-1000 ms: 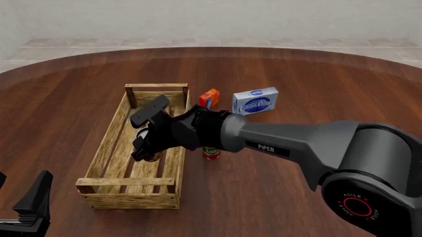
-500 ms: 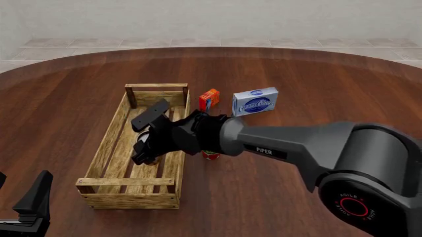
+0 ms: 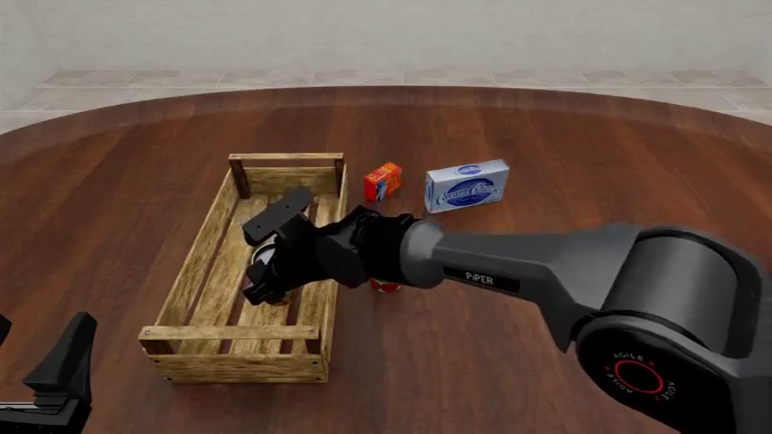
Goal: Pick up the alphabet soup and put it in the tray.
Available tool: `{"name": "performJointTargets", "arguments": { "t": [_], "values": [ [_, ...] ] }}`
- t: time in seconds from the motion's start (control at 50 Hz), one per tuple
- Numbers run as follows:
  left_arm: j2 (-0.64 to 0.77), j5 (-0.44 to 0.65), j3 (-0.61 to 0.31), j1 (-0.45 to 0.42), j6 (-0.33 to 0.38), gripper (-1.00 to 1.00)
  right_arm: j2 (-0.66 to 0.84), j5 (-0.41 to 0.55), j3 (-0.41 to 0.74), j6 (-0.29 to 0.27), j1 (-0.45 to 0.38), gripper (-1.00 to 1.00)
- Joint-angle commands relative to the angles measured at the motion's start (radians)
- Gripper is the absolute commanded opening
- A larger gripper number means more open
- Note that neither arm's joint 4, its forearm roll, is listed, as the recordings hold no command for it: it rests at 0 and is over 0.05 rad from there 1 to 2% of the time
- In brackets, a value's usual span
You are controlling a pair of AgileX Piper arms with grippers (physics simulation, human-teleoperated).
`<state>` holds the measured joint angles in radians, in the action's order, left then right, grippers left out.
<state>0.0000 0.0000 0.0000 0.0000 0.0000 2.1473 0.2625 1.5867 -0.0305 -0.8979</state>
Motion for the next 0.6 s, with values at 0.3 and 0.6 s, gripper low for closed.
{"name": "performJointTargets", "arguments": {
  "t": [0.3, 0.6],
  "values": [
    [0.000, 0.000, 0.000, 0.000, 0.000, 1.00, 0.003, -0.020, -0.003, 0.025, 0.002, -1.00],
    [0.000, 0.000, 0.000, 0.000, 0.000, 1.00, 0.008, -0.029, -0.010, 0.028, -0.001, -1.00]
  ]
}}
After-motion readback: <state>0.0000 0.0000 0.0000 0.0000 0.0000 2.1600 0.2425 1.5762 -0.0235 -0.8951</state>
